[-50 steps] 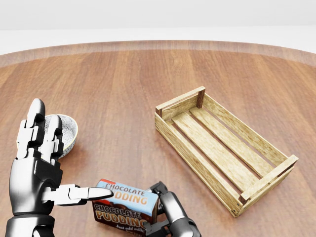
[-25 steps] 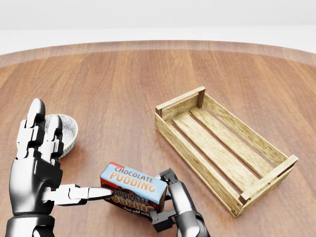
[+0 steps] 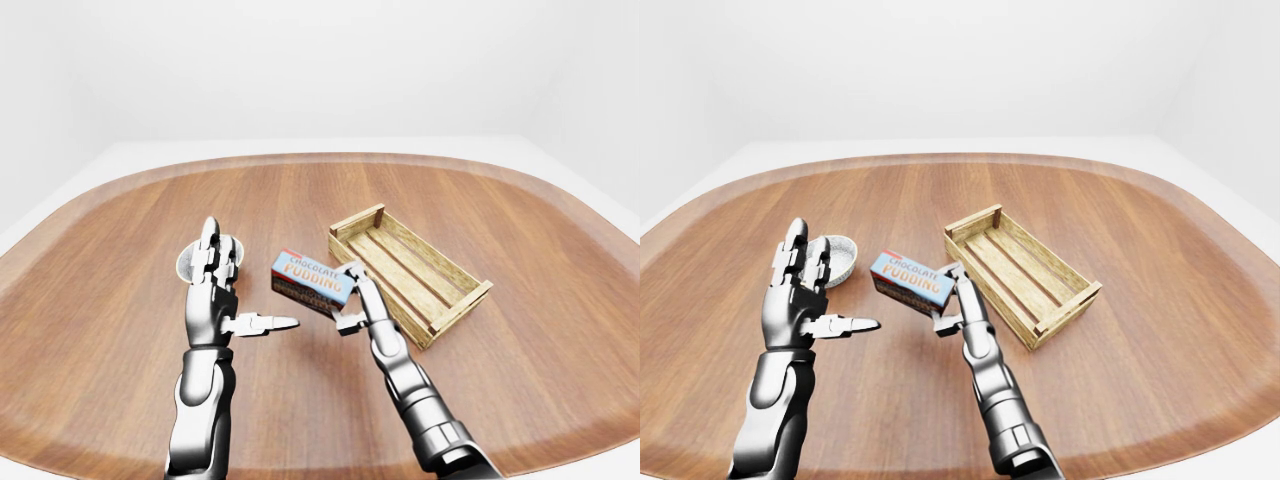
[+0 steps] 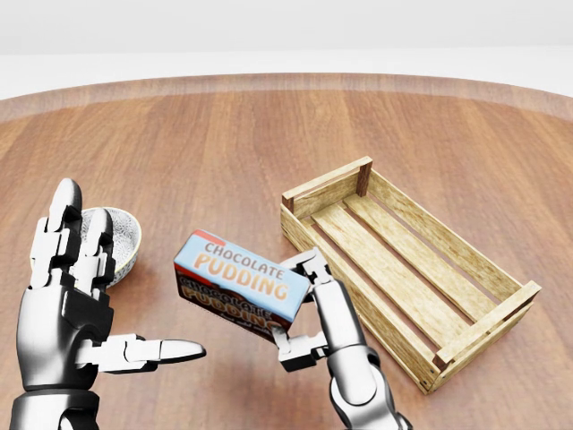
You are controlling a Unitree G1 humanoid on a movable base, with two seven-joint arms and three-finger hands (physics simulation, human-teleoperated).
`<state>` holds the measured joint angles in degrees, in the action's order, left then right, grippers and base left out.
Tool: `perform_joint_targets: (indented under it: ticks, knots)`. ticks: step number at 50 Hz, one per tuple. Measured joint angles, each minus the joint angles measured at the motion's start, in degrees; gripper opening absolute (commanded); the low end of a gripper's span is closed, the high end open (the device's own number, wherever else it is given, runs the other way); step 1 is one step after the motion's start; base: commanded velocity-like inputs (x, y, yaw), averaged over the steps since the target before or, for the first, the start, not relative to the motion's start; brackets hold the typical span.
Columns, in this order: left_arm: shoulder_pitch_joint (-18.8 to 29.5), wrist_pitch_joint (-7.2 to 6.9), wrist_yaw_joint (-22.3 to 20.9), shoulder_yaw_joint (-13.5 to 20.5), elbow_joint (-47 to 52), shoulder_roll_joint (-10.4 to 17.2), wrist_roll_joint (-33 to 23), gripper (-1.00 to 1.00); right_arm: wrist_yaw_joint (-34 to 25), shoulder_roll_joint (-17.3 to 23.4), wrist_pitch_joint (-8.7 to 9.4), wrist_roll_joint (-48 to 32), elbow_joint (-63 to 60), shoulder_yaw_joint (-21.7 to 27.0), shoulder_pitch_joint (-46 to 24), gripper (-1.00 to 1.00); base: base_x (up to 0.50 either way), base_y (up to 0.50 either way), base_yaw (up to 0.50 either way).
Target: Pick up the chocolate pudding and put it in the tray.
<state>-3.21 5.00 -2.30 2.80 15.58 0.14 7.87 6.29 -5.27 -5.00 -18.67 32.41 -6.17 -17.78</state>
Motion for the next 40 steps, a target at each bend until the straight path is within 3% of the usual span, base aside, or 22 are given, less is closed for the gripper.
perform_joint_targets:
  ticks: [19, 27, 40]
  knots:
    - [0.0, 0.00, 0.0, 0.0, 0.0, 0.0, 0.0, 1.00, -2.1, 1.0, 0.00, 0.8, -12.3, 0.4, -0.4, -1.00, 0.00, 0.00, 0.00]
    - [0.0, 0.00, 0.0, 0.0, 0.0, 0.0, 0.0, 1.00, -3.3, 2.2, 0.83, 1.9, -17.5, 1.6, -1.7, -1.00, 0.00, 0.00, 0.00]
    - [0.0, 0.00, 0.0, 0.0, 0.0, 0.0, 0.0, 1.00, -4.6, 5.8, 4.63, 4.6, -20.4, 5.1, -5.5, -1.00, 0.00, 0.00, 0.00]
